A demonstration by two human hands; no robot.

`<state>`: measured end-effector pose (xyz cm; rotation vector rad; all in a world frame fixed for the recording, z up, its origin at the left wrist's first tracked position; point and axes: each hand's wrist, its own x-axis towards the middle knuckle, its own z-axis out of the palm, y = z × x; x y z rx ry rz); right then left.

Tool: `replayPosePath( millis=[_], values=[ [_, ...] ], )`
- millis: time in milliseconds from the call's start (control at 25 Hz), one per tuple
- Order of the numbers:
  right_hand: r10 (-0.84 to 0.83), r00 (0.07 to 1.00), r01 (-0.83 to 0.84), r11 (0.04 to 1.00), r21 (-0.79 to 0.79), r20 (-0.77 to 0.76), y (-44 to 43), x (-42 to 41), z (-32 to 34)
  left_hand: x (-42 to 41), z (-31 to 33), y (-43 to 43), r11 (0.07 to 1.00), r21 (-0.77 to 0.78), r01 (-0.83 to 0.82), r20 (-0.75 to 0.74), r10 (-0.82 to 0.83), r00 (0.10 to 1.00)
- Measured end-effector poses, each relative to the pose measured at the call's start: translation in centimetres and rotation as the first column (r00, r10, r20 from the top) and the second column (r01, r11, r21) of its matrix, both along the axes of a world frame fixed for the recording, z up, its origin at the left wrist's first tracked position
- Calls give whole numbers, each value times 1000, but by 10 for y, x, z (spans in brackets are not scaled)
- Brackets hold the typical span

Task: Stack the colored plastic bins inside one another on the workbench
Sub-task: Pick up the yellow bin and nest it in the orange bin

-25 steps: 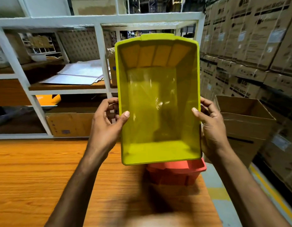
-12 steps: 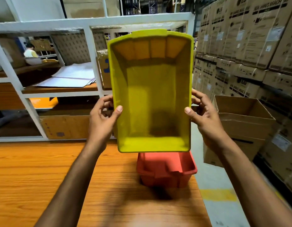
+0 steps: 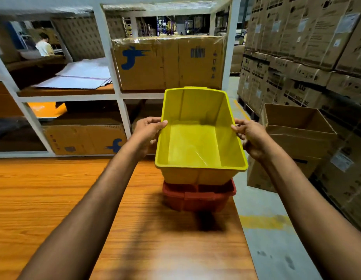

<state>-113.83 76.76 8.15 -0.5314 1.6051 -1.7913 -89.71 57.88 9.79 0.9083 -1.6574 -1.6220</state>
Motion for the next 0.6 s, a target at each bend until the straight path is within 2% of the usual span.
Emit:
replayPosePath(
  millis=[200, 400, 600],
  values=[
    [-36, 997, 27, 992, 127, 71, -1, 2, -26, -9, -30, 8, 995, 97, 5, 59, -11, 998],
    [9, 996, -30, 974, 224, 94, -3, 6, -41, -12, -53, 7, 990, 136, -38, 91, 25, 995],
    [-44, 994, 12, 954, 299, 99, -3, 10, -52, -14, -68, 1, 982, 185, -38, 157, 9, 988]
  ],
)
